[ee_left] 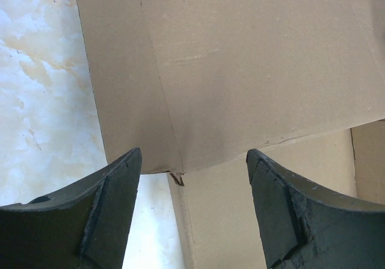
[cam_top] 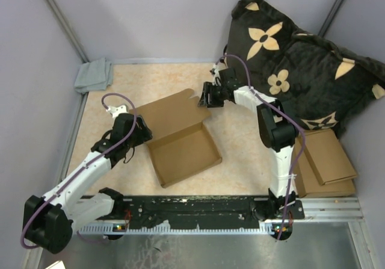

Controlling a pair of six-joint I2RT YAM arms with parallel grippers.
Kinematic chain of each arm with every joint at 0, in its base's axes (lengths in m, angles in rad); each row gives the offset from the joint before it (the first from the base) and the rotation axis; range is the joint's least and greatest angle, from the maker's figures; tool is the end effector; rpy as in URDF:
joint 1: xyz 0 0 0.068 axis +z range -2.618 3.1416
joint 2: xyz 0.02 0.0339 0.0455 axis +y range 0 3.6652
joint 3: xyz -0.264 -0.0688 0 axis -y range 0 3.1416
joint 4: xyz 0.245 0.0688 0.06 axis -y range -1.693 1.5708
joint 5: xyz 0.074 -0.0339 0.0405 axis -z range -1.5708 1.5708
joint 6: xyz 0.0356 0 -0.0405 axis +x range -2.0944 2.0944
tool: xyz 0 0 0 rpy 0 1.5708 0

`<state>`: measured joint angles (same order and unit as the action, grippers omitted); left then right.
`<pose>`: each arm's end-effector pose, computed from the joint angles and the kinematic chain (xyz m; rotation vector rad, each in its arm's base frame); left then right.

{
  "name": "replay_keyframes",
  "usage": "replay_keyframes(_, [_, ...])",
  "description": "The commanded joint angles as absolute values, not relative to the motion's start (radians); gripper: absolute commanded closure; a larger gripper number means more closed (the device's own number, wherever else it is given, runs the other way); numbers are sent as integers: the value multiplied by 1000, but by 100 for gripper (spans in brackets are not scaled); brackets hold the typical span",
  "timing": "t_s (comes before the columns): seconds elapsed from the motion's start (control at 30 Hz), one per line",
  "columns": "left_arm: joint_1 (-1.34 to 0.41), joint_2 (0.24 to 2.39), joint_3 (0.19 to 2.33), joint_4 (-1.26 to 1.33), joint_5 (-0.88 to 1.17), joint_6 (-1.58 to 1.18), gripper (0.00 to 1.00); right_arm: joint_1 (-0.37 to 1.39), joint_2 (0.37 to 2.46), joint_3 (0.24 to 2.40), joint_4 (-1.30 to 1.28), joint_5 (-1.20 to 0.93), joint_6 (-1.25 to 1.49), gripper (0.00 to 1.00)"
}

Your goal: Fold the paper box

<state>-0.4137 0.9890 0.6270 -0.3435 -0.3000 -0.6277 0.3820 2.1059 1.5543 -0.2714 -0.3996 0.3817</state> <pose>0.1942 -0.0738 0.2334 -0.3951 2.2131 -0.2212 0.4285 0.1871 0.1850 -0.1964 2.4671 0.8243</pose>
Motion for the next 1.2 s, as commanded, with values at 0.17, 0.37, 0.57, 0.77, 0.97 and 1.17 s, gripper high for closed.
replay_keyframes(0.17, [-408,957,617,-357,-321,-618,23,382,2132,1582,-171,-645,402,50])
replay_keyframes(0.37, [-408,958,614,-352,-325,-616,23,382,2076,1536,-148,-611,389,85])
replay_keyframes(0.57, [-398,1014,649,-329,-331,-577,21,382,1984,1463,-211,-447,333,100])
replay_keyframes(0.77, [-391,1140,746,-313,-300,-562,21,382,1802,1275,-209,-234,302,100])
replay_keyframes(0.97, [-392,1213,795,-318,-313,-546,22,382,1665,1137,-206,-93,312,100])
replay_keyframes(1.17, [-392,1300,816,-289,-221,-528,24,382,1576,1077,-186,-74,329,100])
